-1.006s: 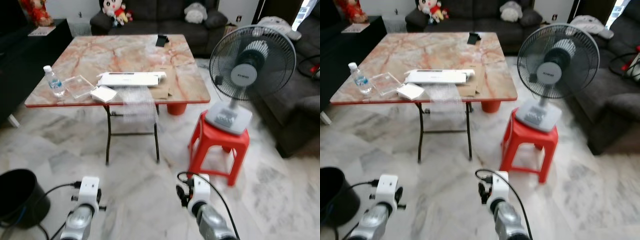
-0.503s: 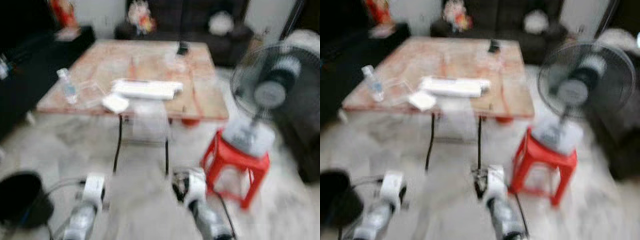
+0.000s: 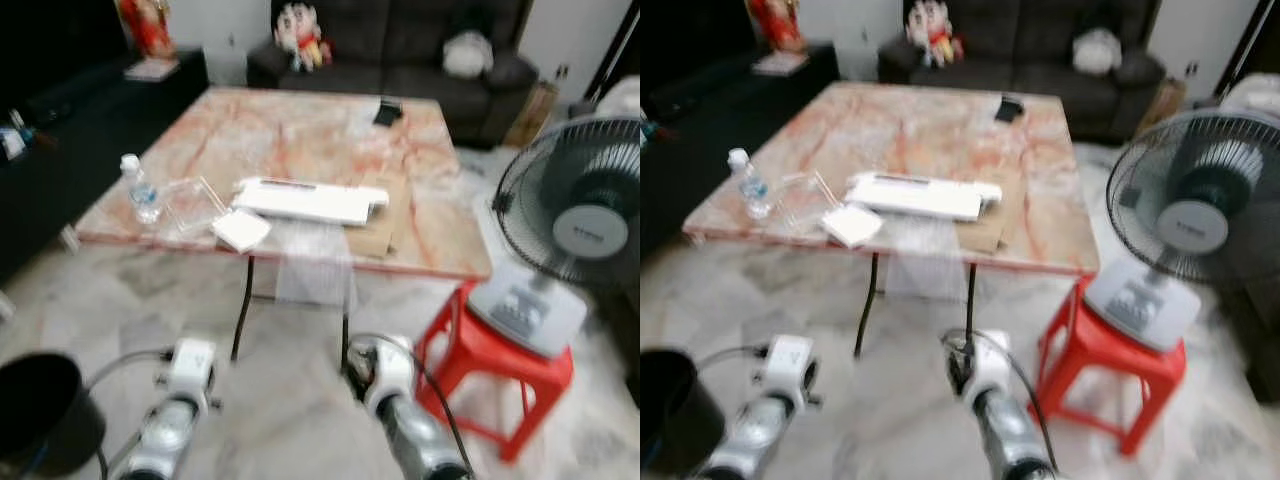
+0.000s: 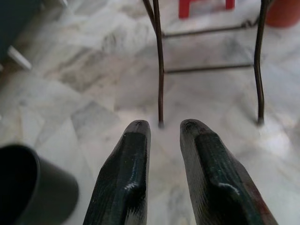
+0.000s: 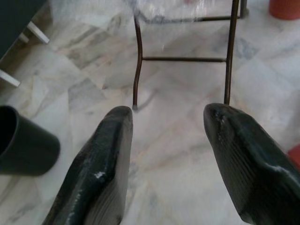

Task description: Picking trash to rubbish bin

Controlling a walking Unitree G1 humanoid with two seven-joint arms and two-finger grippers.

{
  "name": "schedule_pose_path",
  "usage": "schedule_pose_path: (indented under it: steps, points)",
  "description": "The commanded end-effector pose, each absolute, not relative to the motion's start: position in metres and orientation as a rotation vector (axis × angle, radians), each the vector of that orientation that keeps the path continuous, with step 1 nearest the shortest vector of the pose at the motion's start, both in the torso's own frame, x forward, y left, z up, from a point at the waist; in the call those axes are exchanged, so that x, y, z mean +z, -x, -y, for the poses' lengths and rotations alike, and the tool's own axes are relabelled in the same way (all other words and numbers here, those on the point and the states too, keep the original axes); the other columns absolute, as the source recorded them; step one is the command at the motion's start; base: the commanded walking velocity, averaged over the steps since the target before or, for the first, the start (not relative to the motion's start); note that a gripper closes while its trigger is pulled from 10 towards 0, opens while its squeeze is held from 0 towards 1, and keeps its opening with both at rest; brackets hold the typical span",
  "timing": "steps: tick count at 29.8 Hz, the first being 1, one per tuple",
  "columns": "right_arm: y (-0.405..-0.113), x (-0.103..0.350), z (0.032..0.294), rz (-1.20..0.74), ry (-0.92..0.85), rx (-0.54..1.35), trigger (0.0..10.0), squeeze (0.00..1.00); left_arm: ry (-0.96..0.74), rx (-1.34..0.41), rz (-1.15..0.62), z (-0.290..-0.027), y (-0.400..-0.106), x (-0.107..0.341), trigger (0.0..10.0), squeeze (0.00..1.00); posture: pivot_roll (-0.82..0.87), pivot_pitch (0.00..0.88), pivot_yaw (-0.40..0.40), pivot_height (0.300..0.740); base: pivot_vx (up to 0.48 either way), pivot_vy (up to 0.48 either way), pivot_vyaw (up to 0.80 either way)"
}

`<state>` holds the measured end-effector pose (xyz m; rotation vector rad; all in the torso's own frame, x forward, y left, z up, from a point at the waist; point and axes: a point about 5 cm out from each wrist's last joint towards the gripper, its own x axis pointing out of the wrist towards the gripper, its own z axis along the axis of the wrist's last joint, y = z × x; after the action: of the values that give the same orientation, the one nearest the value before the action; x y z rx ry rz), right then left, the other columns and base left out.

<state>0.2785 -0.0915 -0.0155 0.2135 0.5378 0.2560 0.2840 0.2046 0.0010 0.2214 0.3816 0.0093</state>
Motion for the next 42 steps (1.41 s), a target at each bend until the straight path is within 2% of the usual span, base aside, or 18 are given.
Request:
schedule_pose_path:
  steps: [1, 11, 12, 13, 42]
  points:
    - [-0.281, -0.014, 0.101, -0.525, -0.212, 0.23, 10.0, 0.0, -0.214, -0.014, -0.389, -0.196, -0.284, -0.001, 10.0, 0.0, 0.02, 0.0, 0.015, 0.74, 0.416, 0.0, 0.0]
    - [-0.283, -0.013, 0.102, -0.526, -0.219, 0.228, 10.0, 0.0, -0.216, -0.002, -0.393, -0.2, -0.283, -0.001, 10.0, 0.0, 0.03, 0.0, 0.012, 0.74, 0.414, 0.0, 0.0]
    - [-0.283, -0.013, 0.102, -0.523, -0.22, 0.227, 10.0, 0.62, -0.216, 0.001, -0.394, -0.201, -0.282, -0.002, 10.0, 0.0, 0.03, 0.0, 0.012, 0.74, 0.382, 0.0, 0.0]
    - [-0.283, -0.012, 0.101, -0.519, -0.238, 0.232, 10.0, 1.0, -0.227, -0.004, -0.387, -0.202, -0.281, -0.002, 10.0, 0.0, 0.03, 0.0, 0.012, 0.74, 0.0, 0.0, 0.0]
    - [-0.291, -0.005, 0.105, -0.48, -0.286, 0.228, 10.0, 1.0, -0.219, -0.029, -0.445, -0.203, -0.268, -0.014, 10.0, 0.0, 0.04, 0.0, 0.0, 0.74, 0.0, 0.0, 0.0]
